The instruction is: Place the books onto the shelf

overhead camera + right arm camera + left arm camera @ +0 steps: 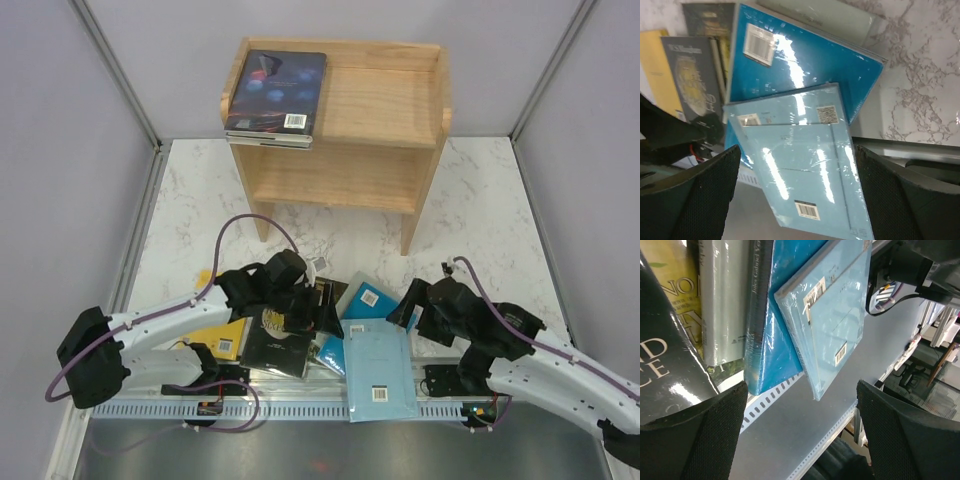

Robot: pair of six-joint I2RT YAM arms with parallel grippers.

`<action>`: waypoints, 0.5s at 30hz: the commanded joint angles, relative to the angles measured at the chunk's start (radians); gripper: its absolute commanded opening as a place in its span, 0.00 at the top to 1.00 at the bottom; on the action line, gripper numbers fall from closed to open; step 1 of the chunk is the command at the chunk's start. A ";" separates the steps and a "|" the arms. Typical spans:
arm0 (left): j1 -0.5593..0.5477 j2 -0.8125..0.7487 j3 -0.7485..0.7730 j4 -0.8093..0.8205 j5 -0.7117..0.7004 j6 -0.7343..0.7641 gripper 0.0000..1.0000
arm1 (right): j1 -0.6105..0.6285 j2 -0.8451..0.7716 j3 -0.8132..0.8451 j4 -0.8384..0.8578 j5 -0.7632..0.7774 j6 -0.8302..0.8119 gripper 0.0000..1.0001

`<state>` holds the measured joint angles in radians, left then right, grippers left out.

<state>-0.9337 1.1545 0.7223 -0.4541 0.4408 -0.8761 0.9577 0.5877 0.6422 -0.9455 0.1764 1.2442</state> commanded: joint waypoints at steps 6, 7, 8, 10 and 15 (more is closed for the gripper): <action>-0.105 -0.045 -0.030 0.057 -0.054 -0.092 0.09 | -0.051 -0.094 -0.165 -0.009 -0.224 0.023 0.02; -0.126 -0.044 -0.032 0.055 -0.054 -0.095 0.09 | -0.051 -0.126 -0.188 -0.016 -0.232 0.032 0.02; -0.138 -0.041 -0.035 0.057 -0.056 -0.101 0.09 | -0.051 -0.143 -0.202 -0.035 -0.242 0.040 0.02; -0.184 -0.032 -0.046 0.057 -0.068 -0.112 0.08 | -0.051 -0.205 -0.251 -0.045 -0.271 0.061 0.02; -0.275 0.013 -0.067 0.113 -0.076 -0.153 0.08 | -0.050 -0.357 -0.346 0.011 -0.353 0.110 0.02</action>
<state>-1.1690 1.1477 0.6689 -0.4076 0.3939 -0.9710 0.9100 0.2874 0.3389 -0.9585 -0.0906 1.3022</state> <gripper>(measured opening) 0.915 0.982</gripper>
